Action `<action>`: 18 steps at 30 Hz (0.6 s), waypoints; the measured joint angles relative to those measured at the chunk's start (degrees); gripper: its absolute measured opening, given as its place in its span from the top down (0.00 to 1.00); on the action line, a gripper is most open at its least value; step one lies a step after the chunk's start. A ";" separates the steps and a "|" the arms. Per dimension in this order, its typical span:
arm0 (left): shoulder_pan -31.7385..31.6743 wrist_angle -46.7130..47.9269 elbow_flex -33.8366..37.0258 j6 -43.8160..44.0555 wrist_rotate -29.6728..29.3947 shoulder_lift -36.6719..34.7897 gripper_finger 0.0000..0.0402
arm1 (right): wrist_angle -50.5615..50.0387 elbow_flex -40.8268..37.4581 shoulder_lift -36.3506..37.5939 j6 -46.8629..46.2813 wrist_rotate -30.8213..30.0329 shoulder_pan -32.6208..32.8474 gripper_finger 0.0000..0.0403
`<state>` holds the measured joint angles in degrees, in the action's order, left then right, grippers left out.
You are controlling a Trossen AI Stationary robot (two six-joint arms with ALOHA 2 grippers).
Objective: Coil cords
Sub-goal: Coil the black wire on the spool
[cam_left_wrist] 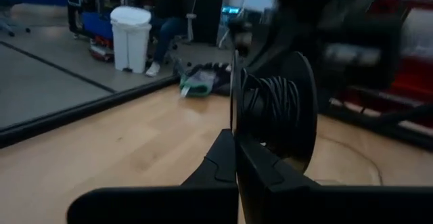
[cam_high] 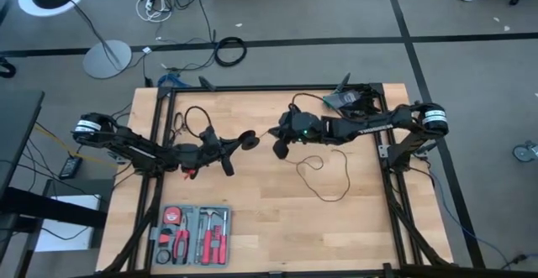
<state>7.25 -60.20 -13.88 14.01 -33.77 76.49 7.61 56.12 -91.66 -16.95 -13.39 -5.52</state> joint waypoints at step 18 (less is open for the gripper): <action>-0.56 22.99 -10.02 -1.93 -7.10 0.01 1.00 | -3.15 10.62 -2.86 5.17 0.22 3.72 1.00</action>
<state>6.69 -37.21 -23.90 12.08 -40.87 76.50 4.46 66.74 -94.52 -11.78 -13.17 -1.80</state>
